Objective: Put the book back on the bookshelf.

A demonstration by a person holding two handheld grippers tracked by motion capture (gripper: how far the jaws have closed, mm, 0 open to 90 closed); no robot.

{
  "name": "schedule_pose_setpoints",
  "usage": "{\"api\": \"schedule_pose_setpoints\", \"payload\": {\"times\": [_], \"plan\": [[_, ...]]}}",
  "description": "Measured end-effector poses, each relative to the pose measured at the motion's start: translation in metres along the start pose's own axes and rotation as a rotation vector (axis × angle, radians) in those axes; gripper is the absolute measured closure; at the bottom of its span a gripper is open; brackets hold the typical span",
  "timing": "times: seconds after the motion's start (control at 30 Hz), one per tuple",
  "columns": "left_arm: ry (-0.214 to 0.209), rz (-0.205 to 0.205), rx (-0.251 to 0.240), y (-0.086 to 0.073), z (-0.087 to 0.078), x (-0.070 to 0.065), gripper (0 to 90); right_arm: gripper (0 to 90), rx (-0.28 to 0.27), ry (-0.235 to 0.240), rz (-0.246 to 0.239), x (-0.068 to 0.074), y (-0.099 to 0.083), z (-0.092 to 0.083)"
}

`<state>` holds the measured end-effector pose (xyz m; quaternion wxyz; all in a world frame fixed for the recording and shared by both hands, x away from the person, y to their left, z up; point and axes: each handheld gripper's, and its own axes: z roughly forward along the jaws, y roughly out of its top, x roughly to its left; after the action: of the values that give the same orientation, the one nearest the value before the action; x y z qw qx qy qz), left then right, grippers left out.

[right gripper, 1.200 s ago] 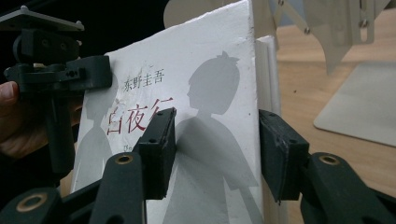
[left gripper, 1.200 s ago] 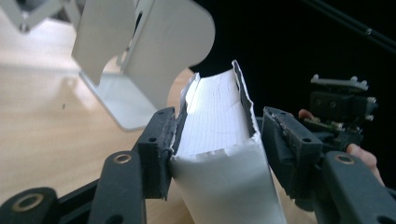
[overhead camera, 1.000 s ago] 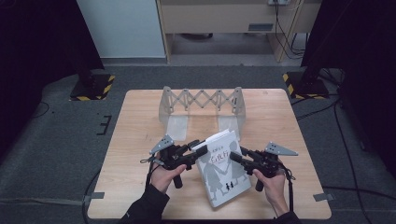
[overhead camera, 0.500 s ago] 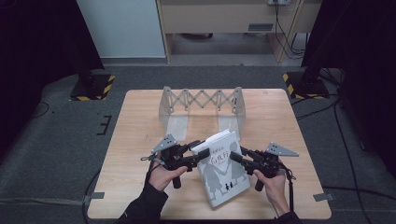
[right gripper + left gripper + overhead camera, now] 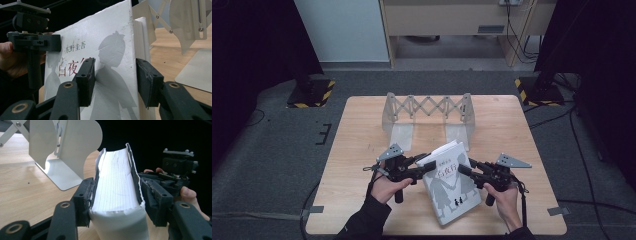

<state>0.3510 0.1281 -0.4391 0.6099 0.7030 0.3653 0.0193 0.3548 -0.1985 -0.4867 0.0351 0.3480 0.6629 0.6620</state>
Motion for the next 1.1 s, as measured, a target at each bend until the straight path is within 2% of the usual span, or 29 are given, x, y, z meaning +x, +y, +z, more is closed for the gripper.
{"api": "schedule_pose_setpoints", "payload": {"times": [0.13,0.27,0.37,0.5,0.6,0.8,0.93,1.0,1.1], "plan": [[-0.01,0.001,-0.01,0.0,-0.001,0.0,47.0,52.3,0.002,0.0,-0.001,0.0,0.0,0.0],[-0.02,-0.021,-0.021,0.002,-0.001,0.001,48.7,52.1,-0.005,-0.005,-0.005,0.0,0.002,0.001],[-0.025,0.0,-0.015,0.006,-0.001,0.0,49.3,51.9,-0.014,-0.003,-0.01,0.0,0.003,0.001],[-0.03,0.015,-0.02,0.006,-0.001,-0.003,49.5,50.2,0.008,-0.008,-0.025,0.001,0.005,-0.001],[-0.034,0.019,-0.02,0.006,-0.001,-0.003,49.7,46.8,0.053,-0.003,-0.027,-0.002,0.003,-0.006],[-0.03,-0.01,-0.016,0.007,-0.001,0.0,50.3,47.6,0.08,0.002,-0.022,-0.002,0.0,-0.004],[-0.033,0.013,-0.022,0.017,-0.006,-0.002,51.4,50.3,0.056,0.0,-0.019,-0.002,0.003,0.0],[-0.041,0.045,-0.02,0.022,-0.01,-0.006,52.2,50.4,0.037,0.003,-0.035,0.0,0.004,0.003],[-0.073,0.026,0.002,0.022,-0.013,-0.007,51.6,50.7,0.036,0.019,-0.038,0.002,0.005,0.002]]}}
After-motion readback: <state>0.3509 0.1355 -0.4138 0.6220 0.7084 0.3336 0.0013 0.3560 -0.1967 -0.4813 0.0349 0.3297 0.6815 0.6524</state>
